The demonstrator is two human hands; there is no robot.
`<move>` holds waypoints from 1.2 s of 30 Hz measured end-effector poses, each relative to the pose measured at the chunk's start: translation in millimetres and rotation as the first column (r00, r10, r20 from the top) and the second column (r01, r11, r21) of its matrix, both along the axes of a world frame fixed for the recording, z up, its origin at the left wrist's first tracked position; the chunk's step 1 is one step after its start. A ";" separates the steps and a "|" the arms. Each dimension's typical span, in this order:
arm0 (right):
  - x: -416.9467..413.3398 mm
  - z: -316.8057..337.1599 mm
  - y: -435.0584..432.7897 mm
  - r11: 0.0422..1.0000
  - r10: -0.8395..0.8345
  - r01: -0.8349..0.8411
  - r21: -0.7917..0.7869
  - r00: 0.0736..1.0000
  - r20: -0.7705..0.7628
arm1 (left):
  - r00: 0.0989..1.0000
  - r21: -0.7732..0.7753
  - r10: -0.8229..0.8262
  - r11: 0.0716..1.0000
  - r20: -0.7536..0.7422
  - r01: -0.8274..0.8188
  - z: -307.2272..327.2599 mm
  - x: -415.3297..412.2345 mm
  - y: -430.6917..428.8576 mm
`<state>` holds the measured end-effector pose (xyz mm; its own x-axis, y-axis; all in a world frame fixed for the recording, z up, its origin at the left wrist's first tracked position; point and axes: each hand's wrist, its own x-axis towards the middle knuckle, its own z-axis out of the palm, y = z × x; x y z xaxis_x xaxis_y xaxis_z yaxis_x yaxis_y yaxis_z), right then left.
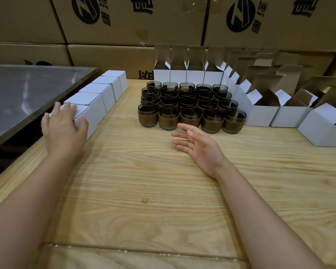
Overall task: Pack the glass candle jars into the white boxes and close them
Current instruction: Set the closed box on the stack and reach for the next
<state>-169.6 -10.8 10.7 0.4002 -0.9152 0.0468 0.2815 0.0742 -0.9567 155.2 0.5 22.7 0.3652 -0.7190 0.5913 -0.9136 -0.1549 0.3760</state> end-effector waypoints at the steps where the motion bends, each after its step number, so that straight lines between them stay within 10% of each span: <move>1: 0.0 -0.1 -0.1 1.000 -0.001 0.001 0.001 1.000 0.000 | 1.000 -0.021 -0.020 1.000 0.016 0.020 0.8 -5.5 3.0; 8: 0.6 2.3 1.7 1.000 -0.015 0.015 0.017 1.000 0.004 | 0.795 -0.170 -0.486 0.873 -0.364 0.456 -0.7 -141.9 19.1; 18: -1.9 11.2 7.1 0.951 -0.269 0.244 -0.190 0.955 -0.124 | 0.498 -0.102 -0.353 0.881 -0.792 0.463 -18.8 -180.0 9.4; 22: -32.7 34.5 0.1 0.477 -0.824 0.724 -0.498 0.566 0.033 | 0.525 -0.071 -0.323 0.894 -0.787 0.443 -20.8 -181.3 4.7; 25: -86.9 42.4 -16.7 0.155 -0.980 0.684 -0.713 0.200 -0.020 | 0.526 -0.071 -0.319 0.896 -0.789 0.438 -20.7 -181.9 3.1; 31: -226.7 33.5 -40.3 0.278 -0.824 0.491 -0.826 -0.320 -0.467 | 0.537 -0.056 -0.308 0.899 -0.785 0.433 -19.4 -185.5 3.8; 36: -265.8 25.9 -37.6 0.598 -0.576 0.412 -0.688 -0.376 -0.726 | 0.549 -0.045 -0.303 0.900 -0.779 0.433 -20.6 -184.9 3.6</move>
